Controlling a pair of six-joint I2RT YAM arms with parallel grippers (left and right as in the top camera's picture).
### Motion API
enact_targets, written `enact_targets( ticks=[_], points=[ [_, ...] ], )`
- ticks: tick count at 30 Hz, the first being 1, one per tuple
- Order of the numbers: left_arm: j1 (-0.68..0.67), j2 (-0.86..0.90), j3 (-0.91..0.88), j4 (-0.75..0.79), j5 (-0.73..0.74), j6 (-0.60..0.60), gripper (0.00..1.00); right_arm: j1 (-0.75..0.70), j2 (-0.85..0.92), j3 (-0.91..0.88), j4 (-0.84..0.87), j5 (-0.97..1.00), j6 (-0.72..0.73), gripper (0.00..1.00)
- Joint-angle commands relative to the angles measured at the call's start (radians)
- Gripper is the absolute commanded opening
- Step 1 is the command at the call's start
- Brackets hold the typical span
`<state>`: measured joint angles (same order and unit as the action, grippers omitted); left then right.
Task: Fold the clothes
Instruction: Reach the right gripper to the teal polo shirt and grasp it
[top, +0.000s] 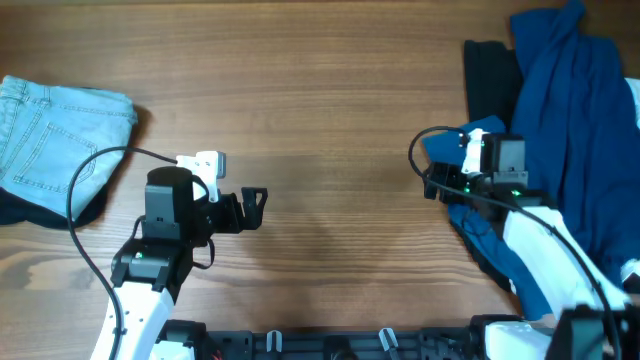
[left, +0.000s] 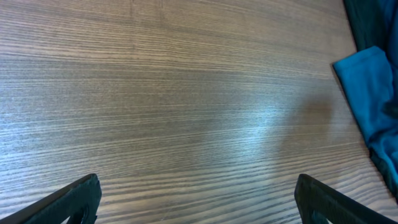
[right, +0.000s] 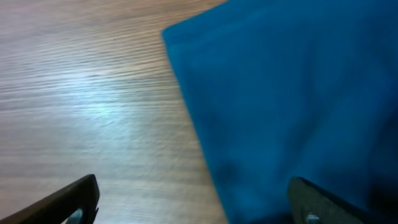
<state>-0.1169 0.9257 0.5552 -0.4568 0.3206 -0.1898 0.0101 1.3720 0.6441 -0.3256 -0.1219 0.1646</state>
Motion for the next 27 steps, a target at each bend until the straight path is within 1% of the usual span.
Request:
enact_targets(
  ticks=[1,3,5,8,9,10,11,12,19,21,23,25,26,27],
  points=[
    [-0.002,0.004,0.021,0.026,0.013,-0.005,1.00,-0.004,0.111,0.018,0.074,0.095,0.014,0.90],
    [-0.002,0.004,0.021,0.030,-0.019,-0.005,1.00,-0.002,0.197,0.018,0.135,0.098,0.014,0.89],
    [-0.002,0.004,0.021,0.030,-0.023,-0.005,1.00,0.000,0.259,0.018,0.177,0.126,0.015,0.84],
    [-0.002,0.004,0.021,0.030,-0.023,-0.005,1.00,0.000,0.312,0.018,0.208,0.134,0.010,0.64],
    [-0.002,0.004,0.021,0.030,-0.023,-0.005,1.00,0.000,0.320,0.018,0.202,0.130,0.011,0.46],
    [-0.002,0.004,0.021,0.030,-0.023,-0.005,1.00,0.000,0.320,0.018,0.198,0.125,0.011,0.33],
    [-0.002,0.004,0.021,0.030,-0.023,-0.005,1.00,0.000,0.320,0.018,0.195,0.122,0.012,0.14],
    [-0.002,0.004,0.021,0.031,-0.023,-0.005,1.00,0.000,0.320,0.018,0.192,0.123,0.021,0.06],
    [-0.002,0.004,0.021,0.031,-0.023,-0.005,1.00,0.000,0.311,0.018,0.142,0.114,0.023,0.04],
    [-0.002,0.004,0.021,0.042,-0.022,-0.005,1.00,-0.002,0.255,0.046,0.079,0.115,0.059,0.04],
    [-0.002,0.004,0.021,0.062,-0.022,-0.005,1.00,-0.001,0.129,0.171,-0.065,0.108,0.068,0.04],
    [-0.002,0.004,0.021,0.073,-0.022,-0.005,1.00,0.014,0.009,0.346,-0.236,0.028,-0.014,0.04],
    [-0.002,0.004,0.021,0.072,-0.022,-0.005,1.00,0.050,-0.042,0.439,-0.316,-0.050,-0.062,0.04],
    [-0.002,0.004,0.021,0.072,-0.022,-0.005,1.00,0.087,-0.069,0.488,-0.362,-0.096,-0.078,0.04]
  ],
)
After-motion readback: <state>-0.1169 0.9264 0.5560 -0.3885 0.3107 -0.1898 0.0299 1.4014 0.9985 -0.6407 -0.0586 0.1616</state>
